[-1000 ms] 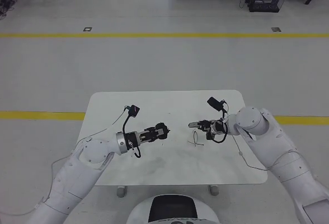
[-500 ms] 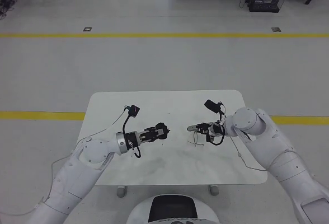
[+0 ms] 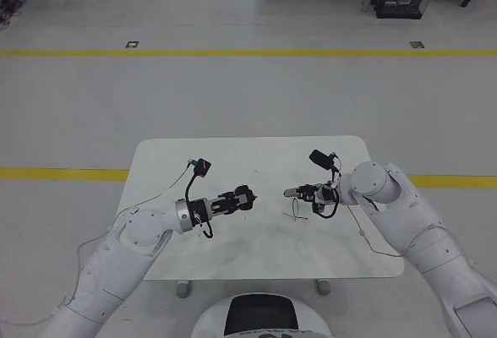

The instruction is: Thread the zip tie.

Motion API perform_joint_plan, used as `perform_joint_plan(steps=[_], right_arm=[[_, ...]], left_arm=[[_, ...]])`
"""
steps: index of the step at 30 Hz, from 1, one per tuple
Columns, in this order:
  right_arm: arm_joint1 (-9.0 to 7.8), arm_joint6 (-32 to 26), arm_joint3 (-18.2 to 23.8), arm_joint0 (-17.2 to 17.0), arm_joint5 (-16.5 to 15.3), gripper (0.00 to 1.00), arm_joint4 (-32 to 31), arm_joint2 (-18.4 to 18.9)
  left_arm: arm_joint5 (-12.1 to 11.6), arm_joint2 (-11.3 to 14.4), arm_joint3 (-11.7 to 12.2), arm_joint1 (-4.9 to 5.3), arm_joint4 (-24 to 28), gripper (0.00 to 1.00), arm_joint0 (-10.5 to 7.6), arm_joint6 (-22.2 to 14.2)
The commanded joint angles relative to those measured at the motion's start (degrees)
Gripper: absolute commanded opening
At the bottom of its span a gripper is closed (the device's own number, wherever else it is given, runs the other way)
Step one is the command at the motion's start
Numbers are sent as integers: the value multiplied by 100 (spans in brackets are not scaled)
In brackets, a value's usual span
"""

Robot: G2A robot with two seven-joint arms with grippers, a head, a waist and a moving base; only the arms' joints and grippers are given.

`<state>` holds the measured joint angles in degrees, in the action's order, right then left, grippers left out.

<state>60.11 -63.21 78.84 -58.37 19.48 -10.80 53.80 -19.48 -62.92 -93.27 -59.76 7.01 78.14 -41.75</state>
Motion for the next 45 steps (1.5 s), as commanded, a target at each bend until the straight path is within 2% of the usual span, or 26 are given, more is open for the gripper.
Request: perform_joint_plan(steps=[1,4,7,12,16,27,31,35,38,42,45], right_arm=[[71,-182,-232,249,0,100,-179,-192],[211,-334,-581,548,0,100,-355,-477],[420,-437,-1138,924,0,100,-631,-805],[903,-506,-2176,1501,0,100,-789,-1223],[1266,-528,-2786,1805,0,100,-897,-1484],[1291,-551,-2816,1822,0,100,-897,-1501],[1352,-392,-2880,1800,0,100,-1259,-1645],[1607,-444,-3259,1965,0,100,-1524,-1829],[1873,-429,-3590,2077,0,100,-1669,-1955],[2238,-317,-4261,2226,0,100,-2000,-2043],[2511,-256,-4684,2281,0,100,-2003,-1985]], left_arm=[[0,0,0,0,0,0,0,0],[0,0,0,0,0,0,0,0],[0,0,0,0,0,0,0,0],[0,0,0,0,0,0,0,0],[0,0,0,0,0,0,0,0],[0,0,0,0,0,0,0,0],[0,0,0,0,0,0,0,0],[0,0,0,0,0,0,0,0],[0,0,0,0,0,0,0,0],[0,0,0,0,0,0,0,0],[0,0,0,0,0,0,0,0]])
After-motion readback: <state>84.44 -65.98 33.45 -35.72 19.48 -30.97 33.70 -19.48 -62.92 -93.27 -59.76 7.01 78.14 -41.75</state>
